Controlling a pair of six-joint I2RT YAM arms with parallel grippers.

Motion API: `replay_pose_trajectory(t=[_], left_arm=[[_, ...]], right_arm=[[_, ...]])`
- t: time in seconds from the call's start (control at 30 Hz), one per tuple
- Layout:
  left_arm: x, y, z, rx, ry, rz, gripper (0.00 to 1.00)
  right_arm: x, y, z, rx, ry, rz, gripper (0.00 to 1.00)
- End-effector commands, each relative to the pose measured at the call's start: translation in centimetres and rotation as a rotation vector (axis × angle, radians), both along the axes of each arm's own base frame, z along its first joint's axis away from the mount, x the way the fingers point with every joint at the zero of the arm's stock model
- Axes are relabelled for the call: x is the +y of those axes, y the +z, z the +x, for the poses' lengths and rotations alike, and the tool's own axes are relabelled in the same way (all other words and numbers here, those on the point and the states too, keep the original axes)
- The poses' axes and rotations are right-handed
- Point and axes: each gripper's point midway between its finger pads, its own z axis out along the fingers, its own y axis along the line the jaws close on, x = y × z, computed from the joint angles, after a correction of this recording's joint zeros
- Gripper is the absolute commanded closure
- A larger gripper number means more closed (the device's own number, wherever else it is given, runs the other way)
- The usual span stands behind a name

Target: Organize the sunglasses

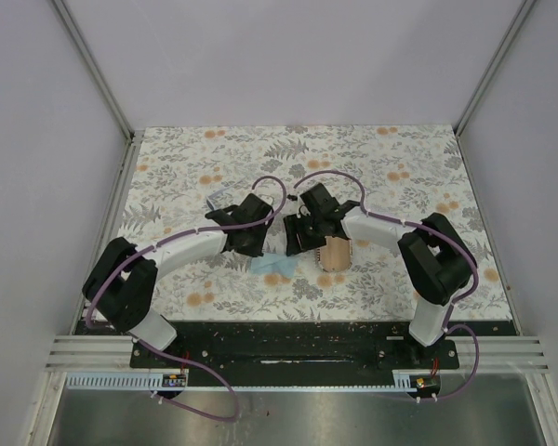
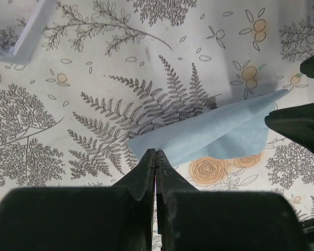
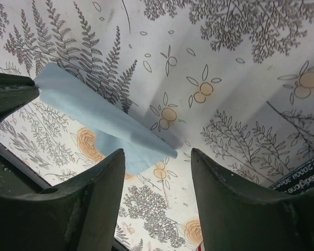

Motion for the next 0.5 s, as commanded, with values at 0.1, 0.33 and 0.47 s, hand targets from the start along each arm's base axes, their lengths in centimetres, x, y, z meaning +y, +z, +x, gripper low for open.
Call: replay_pose_trajectory(t=[0.1, 0.33, 0.47], left_arm=[[-1.5, 1.7, 2.9, -0.084, -0.014, -0.026, 1.00], [-1.2, 1.6, 3.5, -0.090, -0.007, -0.004, 1.00], [-0.9, 1.6, 3.8, -0.091, 0.003, -0.002, 1.00]], right_arm=[[1.8, 2.3, 1.7, -0.216, 0.138, 0.048, 0.38], [2.0, 0.5, 1.5, -0.220, 0.154, 0.016, 0.38], [2.0, -0.3, 1.1, -0.206, 0.160, -0.002, 0.41]])
